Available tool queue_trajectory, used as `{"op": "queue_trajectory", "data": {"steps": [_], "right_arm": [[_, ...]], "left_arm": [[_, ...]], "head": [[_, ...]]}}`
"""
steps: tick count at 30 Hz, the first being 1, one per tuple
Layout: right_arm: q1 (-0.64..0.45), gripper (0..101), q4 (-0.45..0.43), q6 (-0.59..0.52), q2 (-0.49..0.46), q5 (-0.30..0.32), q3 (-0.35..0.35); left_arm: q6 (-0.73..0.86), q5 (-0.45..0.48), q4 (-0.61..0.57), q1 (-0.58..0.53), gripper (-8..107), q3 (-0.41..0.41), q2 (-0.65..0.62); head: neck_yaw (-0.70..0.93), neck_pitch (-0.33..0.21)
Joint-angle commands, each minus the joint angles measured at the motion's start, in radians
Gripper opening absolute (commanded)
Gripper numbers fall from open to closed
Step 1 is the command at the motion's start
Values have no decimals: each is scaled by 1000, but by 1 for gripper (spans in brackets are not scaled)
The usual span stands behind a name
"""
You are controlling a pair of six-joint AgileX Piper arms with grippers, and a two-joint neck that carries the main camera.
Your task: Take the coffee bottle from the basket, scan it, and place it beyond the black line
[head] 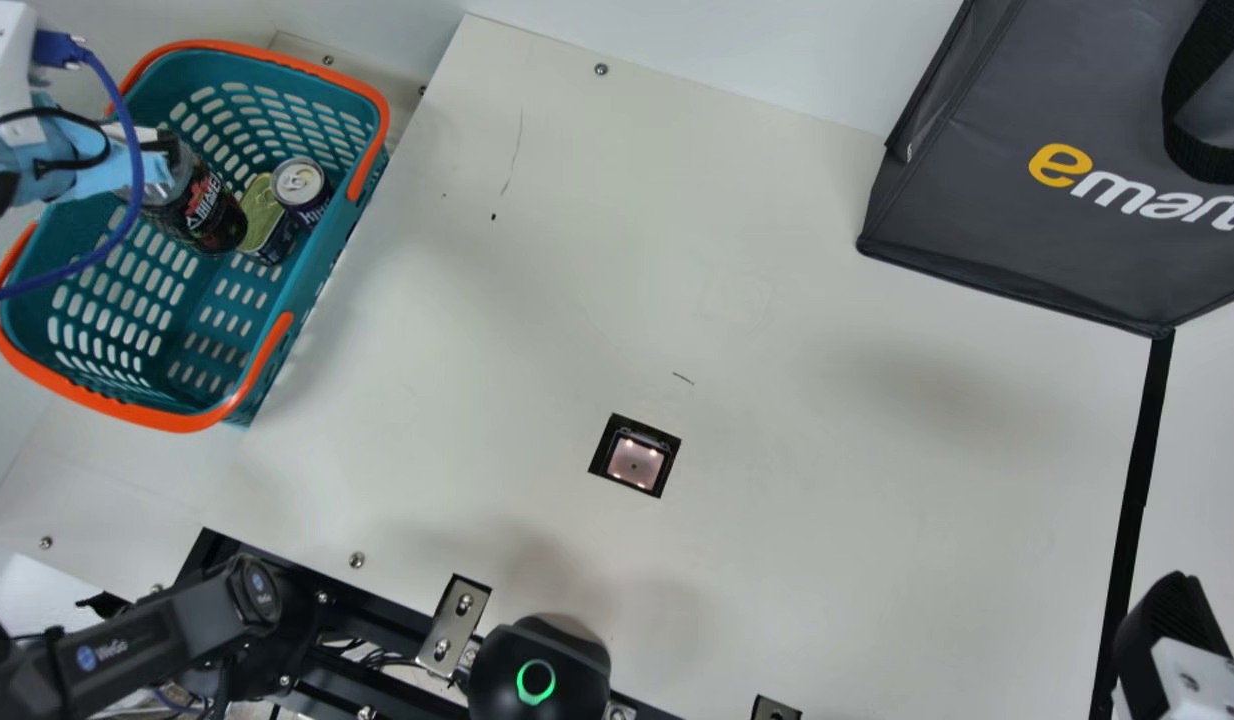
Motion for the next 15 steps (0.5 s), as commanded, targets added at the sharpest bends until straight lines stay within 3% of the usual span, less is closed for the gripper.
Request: {"op": "queue_trajectory", "data": {"steps": [1, 15], "right_arm": [[0, 91, 0, 0, 0, 0, 0], [0, 91, 0, 0, 0, 0, 0]], "left_arm": [[-16, 17, 0, -4, 10, -18, -8], [-100, 119, -6, -38, 10, -165, -33]], "head": [[2, -17], [2, -17]]}}
